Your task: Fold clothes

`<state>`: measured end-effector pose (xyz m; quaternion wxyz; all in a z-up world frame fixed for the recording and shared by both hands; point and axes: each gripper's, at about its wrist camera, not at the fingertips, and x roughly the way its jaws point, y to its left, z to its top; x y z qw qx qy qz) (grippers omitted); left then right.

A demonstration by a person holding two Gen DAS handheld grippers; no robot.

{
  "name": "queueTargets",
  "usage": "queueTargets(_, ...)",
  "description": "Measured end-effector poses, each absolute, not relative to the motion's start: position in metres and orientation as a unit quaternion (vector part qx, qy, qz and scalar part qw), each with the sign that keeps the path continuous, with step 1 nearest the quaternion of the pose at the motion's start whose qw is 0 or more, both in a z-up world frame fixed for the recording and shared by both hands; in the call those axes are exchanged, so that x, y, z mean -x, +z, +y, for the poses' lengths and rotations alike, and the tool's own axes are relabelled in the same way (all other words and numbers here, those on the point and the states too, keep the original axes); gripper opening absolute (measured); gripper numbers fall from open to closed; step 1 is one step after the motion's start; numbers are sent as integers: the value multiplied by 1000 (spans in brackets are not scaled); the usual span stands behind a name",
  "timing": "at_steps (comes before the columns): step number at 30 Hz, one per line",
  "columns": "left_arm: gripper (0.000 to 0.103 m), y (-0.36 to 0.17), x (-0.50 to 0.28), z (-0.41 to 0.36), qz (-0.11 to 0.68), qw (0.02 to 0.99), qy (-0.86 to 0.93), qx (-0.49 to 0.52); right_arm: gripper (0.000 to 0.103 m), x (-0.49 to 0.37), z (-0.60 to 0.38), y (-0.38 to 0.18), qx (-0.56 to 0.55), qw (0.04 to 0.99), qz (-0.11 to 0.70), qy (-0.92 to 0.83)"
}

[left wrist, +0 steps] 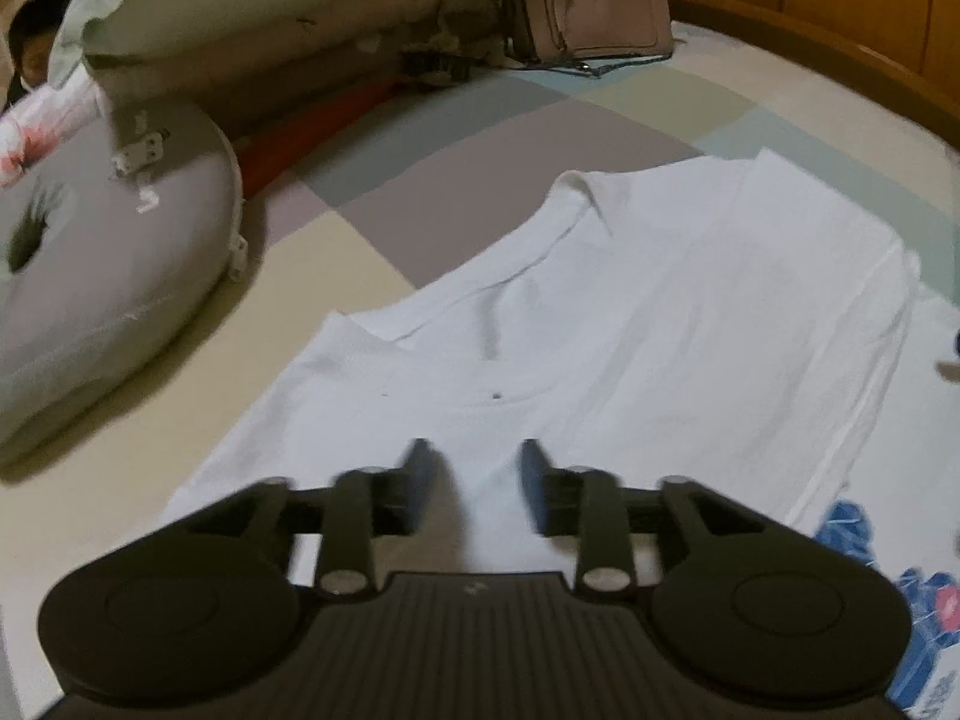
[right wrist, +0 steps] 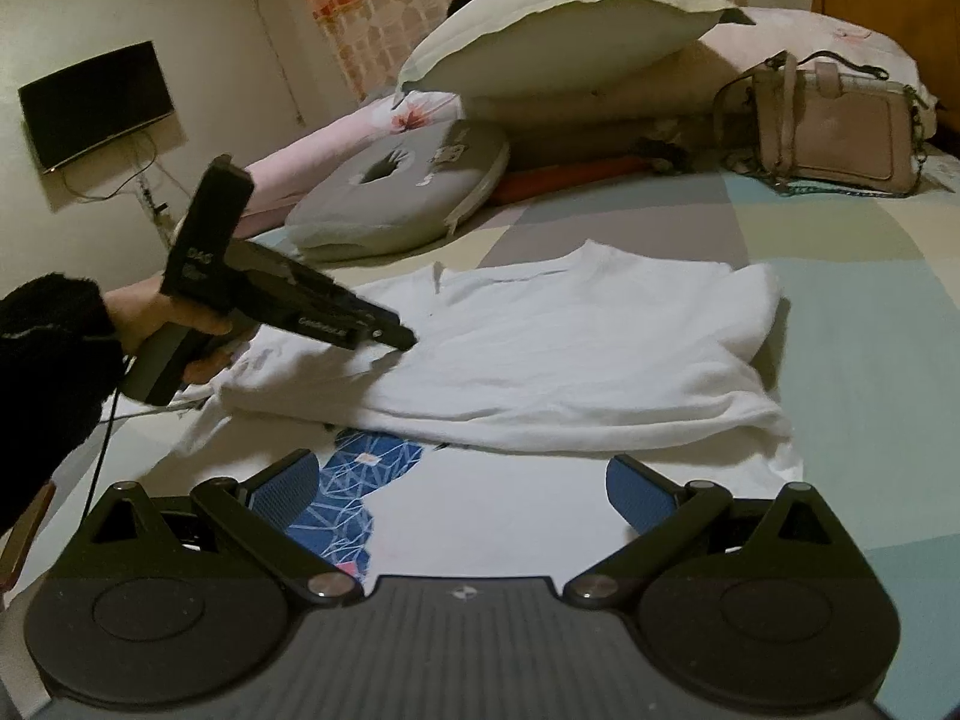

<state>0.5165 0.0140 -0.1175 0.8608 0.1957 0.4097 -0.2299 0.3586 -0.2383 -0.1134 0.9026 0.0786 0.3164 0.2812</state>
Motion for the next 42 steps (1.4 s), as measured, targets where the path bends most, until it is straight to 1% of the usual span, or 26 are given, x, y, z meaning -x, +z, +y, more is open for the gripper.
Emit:
queueTargets(1, 37, -119, -517, 14, 414, 859, -231, -193, 103, -358, -236, -114, -73, 902, 317, 283)
queueTargets(2, 30, -120, -518, 14, 419, 857, -235, -186, 103, -357, -234, -114, -68, 903, 317, 284)
queueTargets(3, 14, -120, -516, 12, 420, 855, -241, -186, 103, -356, -232, -114, -62, 903, 317, 285)
queueTargets(4, 6, -119, -513, 10, 419, 853, -248, -188, 103, -355, -230, -114, -55, 903, 317, 286)
queueTargets(5, 1, -119, -510, 8, 417, 851, -255, -191, 103, -355, -229, -114, -52, 903, 317, 286)
queueTargets(6, 0, -119, -508, 6, 415, 851, -257, -193, 103, -354, -228, -114, -50, 903, 318, 286)
queueTargets(16, 0, -94, -521, 12, 364, 894, -207, -158, 103, -356, -233, -114, -62, 907, 314, 272)
queueTargets(17, 0, -96, -524, 12, 365, 896, -200, -157, 103, -356, -232, -114, -61, 907, 315, 271)
queueTargets(20, 1, -115, -530, 14, 407, 881, -189, -150, 103, -356, -232, -114, -55, 910, 315, 265)
queueTargets(22, 3, -115, -525, 14, 409, 880, -187, -153, 103, -357, -235, -114, -51, 913, 313, 256)
queueTargets(24, 7, -106, -521, 16, 404, 883, -190, -145, 103, -358, -242, -112, -51, 919, 307, 243)
queueTargets(28, 7, -79, -513, 17, 390, 890, -196, -135, 103, -362, -264, -106, -63, 937, 275, 206)
queueTargets(30, 10, -66, -508, 14, 386, 890, -205, -126, 103, -370, -273, -108, -57, 950, 256, 172)
queueTargets(32, 11, -59, -503, -1, 390, 884, -226, -121, 103, -381, -281, -116, -63, 953, 252, 156)
queueTargets(33, 12, -57, -501, -11, 395, 880, -238, -113, 103, -388, -285, -122, -75, 950, 263, 153)
queueTargets(36, 15, -55, -498, -44, 413, 863, -282, -74, 103, -403, -296, -138, -121, 924, 323, 165)
queueTargets(38, 18, -54, -496, -66, 425, 849, -310, -49, 103, -399, -297, -133, -120, 930, 311, 157)
queueTargets(40, 22, -55, -495, -89, 436, 834, -337, -20, 103, -391, -301, -124, -131, 934, 286, 166)
queueTargets(41, 26, -59, -495, -101, 444, 826, -347, -5, 103, -387, -304, -120, -140, 935, 275, 176)
queueTargets(42, 27, -64, -496, -112, 453, 819, -352, 2, 103, -383, -306, -117, -148, 933, 270, 187)
